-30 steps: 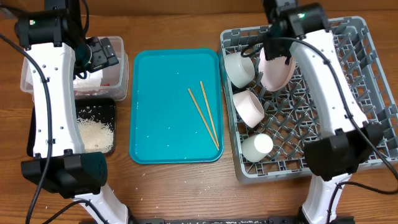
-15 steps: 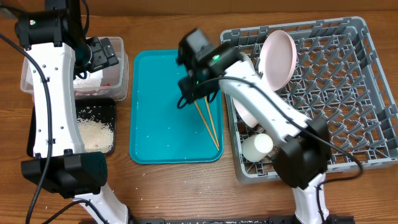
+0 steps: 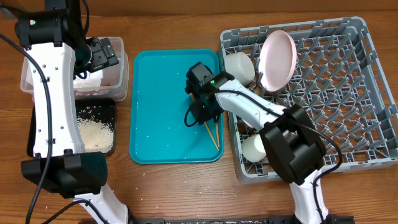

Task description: Sort waste into correct bins and load items into the dishwasher

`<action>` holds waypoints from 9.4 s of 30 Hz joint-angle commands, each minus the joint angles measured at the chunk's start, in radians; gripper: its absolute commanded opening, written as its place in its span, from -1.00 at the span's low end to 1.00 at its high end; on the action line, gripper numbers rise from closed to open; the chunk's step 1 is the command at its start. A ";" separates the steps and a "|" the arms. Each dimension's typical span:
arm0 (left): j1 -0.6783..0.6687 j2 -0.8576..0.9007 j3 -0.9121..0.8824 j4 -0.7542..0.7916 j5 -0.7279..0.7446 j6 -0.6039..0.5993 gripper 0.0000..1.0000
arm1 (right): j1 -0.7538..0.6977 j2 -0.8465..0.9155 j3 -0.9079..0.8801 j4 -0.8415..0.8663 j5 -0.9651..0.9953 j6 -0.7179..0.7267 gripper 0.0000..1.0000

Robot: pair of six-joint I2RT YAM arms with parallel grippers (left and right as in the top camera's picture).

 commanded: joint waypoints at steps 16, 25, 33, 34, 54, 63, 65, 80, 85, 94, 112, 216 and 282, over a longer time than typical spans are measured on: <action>-0.007 -0.022 0.019 0.001 0.002 0.015 1.00 | -0.001 -0.056 0.165 -0.191 0.006 -0.004 -0.92; -0.007 -0.022 0.019 0.001 0.002 0.016 1.00 | -0.040 -0.184 0.562 -0.519 0.124 0.143 -0.92; -0.007 -0.022 0.019 0.001 0.002 0.016 1.00 | -0.246 -0.375 0.619 -0.816 0.229 0.286 -0.92; -0.007 -0.022 0.019 0.001 0.002 0.016 1.00 | -0.271 -0.395 0.603 -0.814 0.220 0.285 -0.92; -0.007 -0.022 0.019 0.001 0.002 0.016 1.00 | -0.414 -0.433 -0.006 -0.568 0.295 0.151 -0.51; -0.007 -0.022 0.019 0.001 0.002 0.016 1.00 | -0.393 -0.433 0.060 -0.536 0.172 0.151 -0.06; -0.007 -0.022 0.019 0.001 0.002 0.016 1.00 | -0.349 -0.433 0.117 -0.519 0.159 0.152 -0.06; -0.007 -0.022 0.019 0.001 0.002 0.016 1.00 | 0.065 -0.169 0.163 -0.246 0.333 0.199 0.00; -0.007 -0.022 0.019 0.001 0.002 0.016 1.00 | 0.064 -0.039 0.163 -0.216 0.342 0.198 0.01; -0.007 -0.022 0.019 0.001 0.002 0.016 1.00 | 0.063 0.076 0.163 -0.205 0.370 0.198 0.01; -0.007 -0.022 0.019 0.001 0.002 0.016 1.00 | 0.041 0.108 0.135 -0.235 0.062 0.106 -0.06; -0.007 -0.022 0.019 0.001 0.002 0.016 1.00 | -0.566 -1.732 -1.056 0.340 0.027 0.067 1.00; -0.255 -0.728 -0.819 0.800 0.218 0.393 1.00 | -0.564 -2.175 -1.603 0.811 -0.016 0.074 1.00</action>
